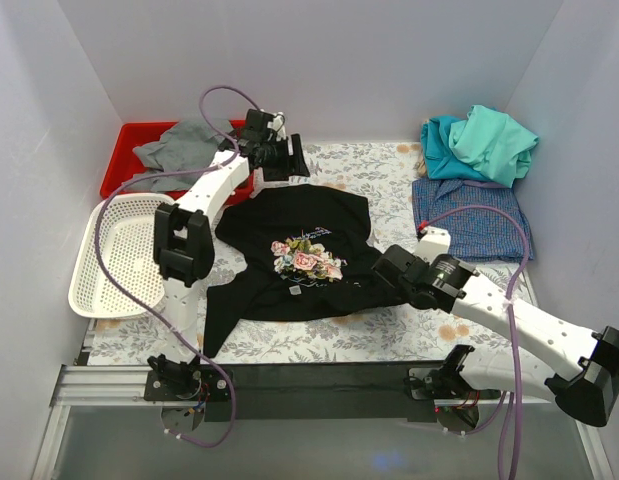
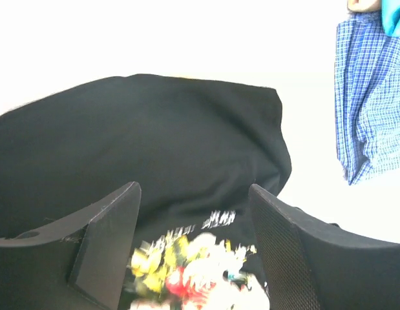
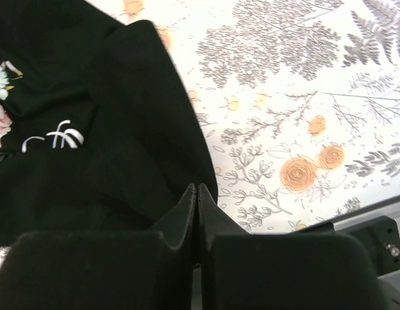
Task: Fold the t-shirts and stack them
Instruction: Flatten the tshirt out
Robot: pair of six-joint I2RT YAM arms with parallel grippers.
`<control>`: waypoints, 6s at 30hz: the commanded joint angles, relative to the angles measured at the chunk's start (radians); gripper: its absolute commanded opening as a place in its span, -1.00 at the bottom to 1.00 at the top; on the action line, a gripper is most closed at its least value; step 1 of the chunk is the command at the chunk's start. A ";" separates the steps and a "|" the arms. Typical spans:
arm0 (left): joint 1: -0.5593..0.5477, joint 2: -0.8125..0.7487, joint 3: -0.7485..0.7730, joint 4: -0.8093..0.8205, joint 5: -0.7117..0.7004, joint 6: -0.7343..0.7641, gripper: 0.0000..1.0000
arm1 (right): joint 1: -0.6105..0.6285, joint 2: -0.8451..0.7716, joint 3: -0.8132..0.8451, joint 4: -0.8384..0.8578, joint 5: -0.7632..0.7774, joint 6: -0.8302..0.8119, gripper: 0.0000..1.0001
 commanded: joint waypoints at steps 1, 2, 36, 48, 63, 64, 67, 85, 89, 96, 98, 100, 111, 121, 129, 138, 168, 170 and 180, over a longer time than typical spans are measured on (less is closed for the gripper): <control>-0.048 0.125 0.152 -0.001 0.148 0.022 0.35 | 0.007 -0.014 0.039 -0.130 0.063 0.144 -0.97; -0.061 0.181 0.185 0.000 0.154 0.027 0.35 | 0.007 -0.011 0.042 -0.134 0.071 0.144 -0.97; -0.395 0.464 0.274 0.138 -0.626 0.275 -0.33 | 0.005 0.038 0.018 -0.030 0.065 0.050 -0.97; -0.325 -0.049 0.263 -0.063 -0.757 0.094 -1.00 | -0.059 -0.028 0.107 -0.038 0.259 -0.004 -0.97; -0.320 -0.990 0.101 -0.173 -0.618 -0.077 -1.00 | -0.257 -0.115 0.509 0.068 0.419 -0.431 -0.97; -0.320 -1.049 0.045 -0.149 -0.523 -0.070 -1.00 | -0.257 -0.138 0.519 0.100 0.418 -0.451 -0.97; -0.320 -1.128 -0.057 -0.094 -0.395 -0.106 -1.00 | -0.256 -0.180 0.551 0.135 0.398 -0.514 -0.97; -0.320 -1.351 -0.031 0.098 0.261 -0.248 -1.00 | -0.259 -0.497 0.636 0.498 0.161 -0.875 -0.97; -0.320 -1.342 -0.092 0.051 0.061 -0.237 -1.00 | -0.259 -0.439 0.608 0.508 0.171 -0.909 -0.97; -0.320 -1.274 -0.469 0.006 -0.367 -0.265 -1.00 | -0.259 -0.281 0.443 0.637 0.139 -0.938 -0.97; -0.320 -1.245 -0.553 0.014 -0.491 -0.257 -1.00 | -0.259 -0.241 0.403 0.689 0.143 -0.947 -0.97; -0.320 -1.178 -0.647 0.028 -0.649 -0.252 -1.00 | -0.259 -0.174 0.374 0.735 0.154 -0.968 -0.97; -0.167 -0.675 -0.660 0.172 -0.881 -0.222 -1.00 | -0.331 0.193 0.349 1.004 0.182 -1.054 -0.97; 0.019 -0.308 -0.493 0.399 -0.765 -0.110 -0.57 | -0.507 0.651 0.634 1.157 0.227 -1.076 -0.97; 0.030 -0.100 -0.148 0.151 -0.726 -0.125 0.09 | -0.558 0.846 0.814 1.173 0.131 -1.182 -0.15; 0.024 -0.490 -0.514 0.278 -0.150 -0.076 0.09 | -0.558 0.617 0.762 0.713 0.002 -0.956 0.14; -0.035 -0.190 -0.651 0.154 -0.201 -0.087 0.06 | -0.543 -0.005 -0.254 0.421 -0.627 -0.384 0.04; -0.033 -0.159 -0.611 0.118 -0.258 -0.068 0.07 | -0.539 -0.014 -0.275 0.416 -0.633 -0.376 0.04; -0.004 -0.116 -0.574 0.068 -0.329 -0.061 0.07 | -0.526 0.015 -0.340 0.474 -0.667 -0.356 0.05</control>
